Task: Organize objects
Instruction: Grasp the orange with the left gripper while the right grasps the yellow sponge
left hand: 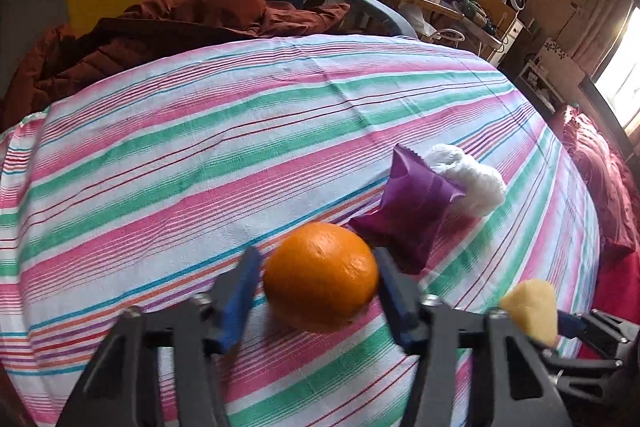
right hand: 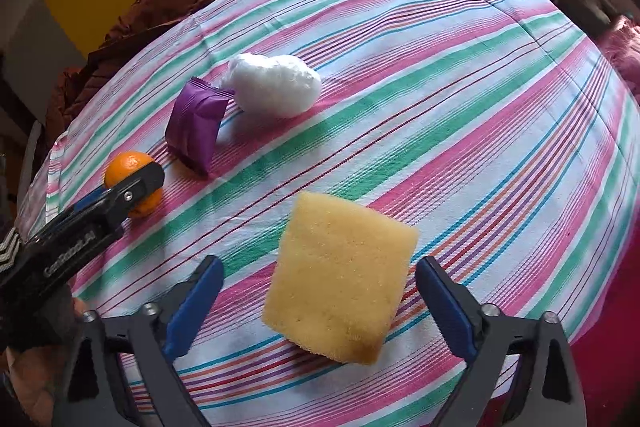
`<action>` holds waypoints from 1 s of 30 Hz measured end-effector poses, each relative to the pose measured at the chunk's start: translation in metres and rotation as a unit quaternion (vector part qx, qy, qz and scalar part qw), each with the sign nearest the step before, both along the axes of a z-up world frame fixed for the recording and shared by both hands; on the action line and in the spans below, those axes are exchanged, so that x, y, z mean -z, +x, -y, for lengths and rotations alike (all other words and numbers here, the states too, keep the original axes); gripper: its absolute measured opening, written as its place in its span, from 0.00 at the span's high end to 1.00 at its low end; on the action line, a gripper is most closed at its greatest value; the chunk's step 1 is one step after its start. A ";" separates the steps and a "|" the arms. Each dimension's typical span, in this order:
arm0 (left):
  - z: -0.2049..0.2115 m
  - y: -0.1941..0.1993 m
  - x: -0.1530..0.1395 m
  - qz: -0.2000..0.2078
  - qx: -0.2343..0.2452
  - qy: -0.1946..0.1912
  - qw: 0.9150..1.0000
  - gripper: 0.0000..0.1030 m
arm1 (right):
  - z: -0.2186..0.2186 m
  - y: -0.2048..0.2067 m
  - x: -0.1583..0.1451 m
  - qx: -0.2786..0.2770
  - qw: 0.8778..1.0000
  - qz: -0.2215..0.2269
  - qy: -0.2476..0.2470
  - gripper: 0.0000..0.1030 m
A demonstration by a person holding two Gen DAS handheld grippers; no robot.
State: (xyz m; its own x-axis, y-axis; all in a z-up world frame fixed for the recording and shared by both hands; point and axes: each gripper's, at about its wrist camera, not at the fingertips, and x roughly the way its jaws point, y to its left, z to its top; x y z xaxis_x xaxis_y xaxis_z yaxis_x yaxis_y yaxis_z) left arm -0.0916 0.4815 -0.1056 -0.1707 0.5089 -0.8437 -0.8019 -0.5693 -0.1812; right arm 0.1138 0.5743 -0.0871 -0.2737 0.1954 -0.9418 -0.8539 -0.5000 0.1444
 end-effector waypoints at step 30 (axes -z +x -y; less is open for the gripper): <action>0.136 0.097 -0.002 -0.062 -0.032 0.016 0.997 0.51 | 0.039 -0.028 -0.022 -0.125 0.989 -0.044 0.063 0.48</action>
